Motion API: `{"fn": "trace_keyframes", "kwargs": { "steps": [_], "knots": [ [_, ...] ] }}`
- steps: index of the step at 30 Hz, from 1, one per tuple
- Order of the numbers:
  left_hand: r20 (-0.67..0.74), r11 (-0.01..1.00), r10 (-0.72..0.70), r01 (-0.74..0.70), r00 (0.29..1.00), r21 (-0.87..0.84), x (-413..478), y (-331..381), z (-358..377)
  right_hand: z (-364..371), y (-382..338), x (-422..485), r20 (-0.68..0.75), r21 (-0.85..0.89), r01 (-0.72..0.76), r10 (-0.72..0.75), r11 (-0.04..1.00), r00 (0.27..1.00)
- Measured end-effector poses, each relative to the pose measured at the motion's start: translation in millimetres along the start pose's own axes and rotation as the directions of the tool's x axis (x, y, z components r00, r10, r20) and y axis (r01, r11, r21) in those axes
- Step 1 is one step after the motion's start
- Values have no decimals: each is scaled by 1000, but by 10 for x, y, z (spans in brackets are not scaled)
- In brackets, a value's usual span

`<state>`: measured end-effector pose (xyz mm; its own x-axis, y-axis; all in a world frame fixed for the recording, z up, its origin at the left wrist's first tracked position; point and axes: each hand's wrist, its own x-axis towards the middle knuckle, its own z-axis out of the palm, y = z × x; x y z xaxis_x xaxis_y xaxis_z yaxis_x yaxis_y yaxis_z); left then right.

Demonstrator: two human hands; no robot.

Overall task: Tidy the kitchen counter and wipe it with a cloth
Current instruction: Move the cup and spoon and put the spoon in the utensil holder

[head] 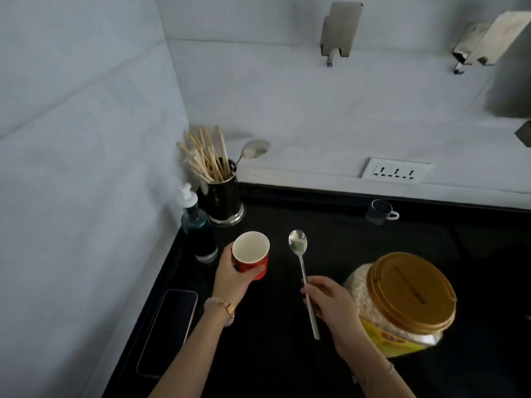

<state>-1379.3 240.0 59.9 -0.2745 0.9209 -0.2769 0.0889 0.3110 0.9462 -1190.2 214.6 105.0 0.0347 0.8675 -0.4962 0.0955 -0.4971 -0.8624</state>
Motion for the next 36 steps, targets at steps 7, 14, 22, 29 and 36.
{"fn": "trace_keyframes", "kwargs": {
  "steps": [7,14,22,29,36],
  "knots": [
    [-4,999,-29,30,1000,24,960,353,226,162,-249,429,-25,61,-45,47,997,999],
    [23,992,-55,52,998,114,1590,377,339,316,-358,797,-93,62,-84,90,995,992],
    [33,987,-51,45,998,154,1878,323,432,411,-360,968,-94,55,-123,127,991,987],
    [25,989,-101,98,995,115,1822,294,431,445,-364,997,-96,62,-130,136,989,986],
    [82,826,33,-73,996,558,1013,-92,159,508,-410,955,-84,57,-72,77,996,994]
  ]
}}
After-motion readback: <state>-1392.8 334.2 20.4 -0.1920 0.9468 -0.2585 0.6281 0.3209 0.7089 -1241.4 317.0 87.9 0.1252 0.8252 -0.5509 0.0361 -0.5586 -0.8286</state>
